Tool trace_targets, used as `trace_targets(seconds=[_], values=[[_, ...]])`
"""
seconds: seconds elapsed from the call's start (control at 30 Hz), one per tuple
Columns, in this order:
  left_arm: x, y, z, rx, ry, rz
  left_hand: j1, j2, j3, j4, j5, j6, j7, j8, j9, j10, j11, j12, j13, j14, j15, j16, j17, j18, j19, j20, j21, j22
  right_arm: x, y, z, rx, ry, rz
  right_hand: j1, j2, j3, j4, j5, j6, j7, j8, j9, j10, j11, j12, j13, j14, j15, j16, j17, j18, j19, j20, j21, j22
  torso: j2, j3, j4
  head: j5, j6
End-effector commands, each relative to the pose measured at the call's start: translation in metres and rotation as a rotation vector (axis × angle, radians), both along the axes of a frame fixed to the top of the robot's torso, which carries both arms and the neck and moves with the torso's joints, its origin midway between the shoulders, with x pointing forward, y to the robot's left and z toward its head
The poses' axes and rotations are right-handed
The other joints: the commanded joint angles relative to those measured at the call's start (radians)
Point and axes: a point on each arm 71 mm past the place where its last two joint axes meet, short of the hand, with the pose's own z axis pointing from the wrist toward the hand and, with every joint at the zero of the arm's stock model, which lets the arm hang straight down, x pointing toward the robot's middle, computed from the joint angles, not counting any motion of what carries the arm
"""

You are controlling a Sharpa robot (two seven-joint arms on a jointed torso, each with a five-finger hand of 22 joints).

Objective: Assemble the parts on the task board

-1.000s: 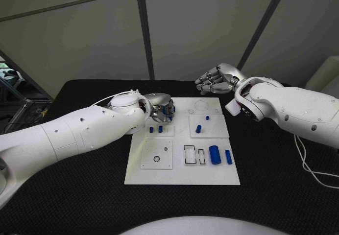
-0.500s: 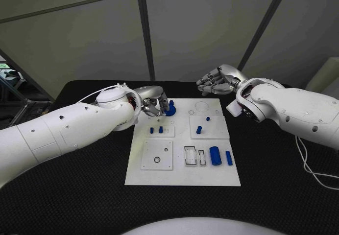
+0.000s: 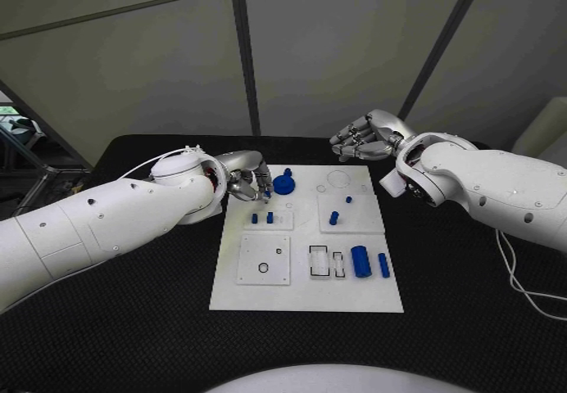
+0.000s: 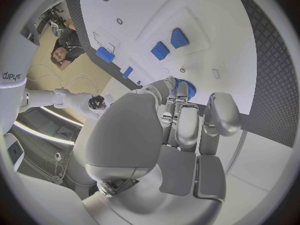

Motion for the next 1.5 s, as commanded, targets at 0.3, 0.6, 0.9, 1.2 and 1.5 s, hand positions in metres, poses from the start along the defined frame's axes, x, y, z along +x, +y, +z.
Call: trace_targets(seconds=[0.3, 0.6, 0.9, 1.2, 1.5], values=[[0.003, 0.007, -0.011, 0.016, 0.048, 0.027, -0.011, 0.003, 0.005, -0.001, -0.001, 0.008, -0.001, -0.006, -0.001, 0.007, 0.0, -0.005, 0.001, -0.001, -0.001, 0.005, -0.002, 0.011, 0.001, 0.003, 0.005, 0.001, -0.001, 0.001, 0.001, 0.0, -0.008, 0.011, -0.009, 0.003, 0.005, 0.002, -0.002, 0.001, 0.004, -0.003, 0.001, -0.002, -0.003, 0.004, -0.002, -0.004, -0.001, -0.001, -0.001, 0.017, 0.002, 0.005, -0.007, -0.001, 0.001, 0.0005, 0.0004, -0.002, -0.002], [0.004, 0.006, -0.013, 0.019, 0.054, 0.031, -0.012, 0.003, 0.006, -0.001, -0.001, 0.01, -0.002, -0.007, -0.001, 0.009, 0.0, -0.006, 0.002, -0.001, -0.001, 0.005, -0.004, 0.011, 0.001, 0.003, 0.006, 0.002, -0.001, 0.001, 0.001, 0.0, -0.008, 0.012, -0.009, 0.003, 0.005, 0.002, -0.002, 0.001, 0.004, -0.003, 0.001, -0.002, -0.003, 0.004, -0.002, -0.004, -0.001, -0.001, -0.001, 0.017, 0.002, 0.005, -0.007, -0.001, 0.001, 0.0005, -0.0004, -0.001, -0.003], [0.003, 0.004, -0.013, 0.019, 0.057, 0.022, -0.012, 0.003, 0.006, -0.001, -0.001, 0.01, -0.002, -0.007, -0.001, 0.009, 0.0, -0.006, 0.002, -0.001, -0.001, 0.005, -0.004, 0.011, 0.001, 0.003, 0.006, 0.002, -0.001, 0.002, 0.001, 0.0, -0.008, 0.014, -0.009, 0.004, 0.007, 0.001, -0.003, 0.002, 0.004, -0.003, 0.001, -0.002, -0.003, 0.004, -0.002, -0.005, -0.001, -0.001, -0.002, 0.017, 0.002, 0.005, -0.008, -0.002, 0.001, 0.0009, -0.0001, 0.0, -0.004], [0.003, 0.0, -0.014, 0.019, 0.061, 0.017, -0.013, 0.004, 0.007, -0.005, -0.001, 0.015, -0.003, -0.008, -0.002, 0.016, -0.002, -0.007, 0.003, -0.002, -0.002, 0.005, -0.005, 0.011, 0.002, 0.003, 0.009, 0.005, -0.001, 0.002, 0.001, 0.001, -0.008, 0.015, -0.009, 0.004, 0.007, 0.001, -0.003, 0.002, 0.004, -0.003, 0.001, -0.002, -0.003, 0.004, -0.002, -0.005, -0.001, -0.001, -0.002, 0.017, 0.002, 0.005, -0.008, -0.002, 0.002, 0.0006, -0.0007, -0.001, -0.004], [0.004, 0.0, -0.017, 0.037, 0.081, 0.027, -0.018, 0.003, 0.006, -0.004, -0.002, 0.015, -0.004, -0.01, -0.002, 0.017, -0.002, -0.009, 0.004, -0.005, -0.003, 0.002, -0.012, 0.011, 0.001, 0.003, 0.007, 0.004, -0.001, 0.001, 0.001, -0.005, -0.003, 0.013, -0.01, 0.004, 0.007, 0.001, -0.003, 0.002, 0.004, -0.003, 0.001, -0.002, -0.003, 0.004, -0.002, -0.005, -0.001, -0.001, -0.002, 0.017, 0.002, 0.005, -0.008, -0.002, 0.002, 0.0006, -0.0004, -0.004, -0.005]])
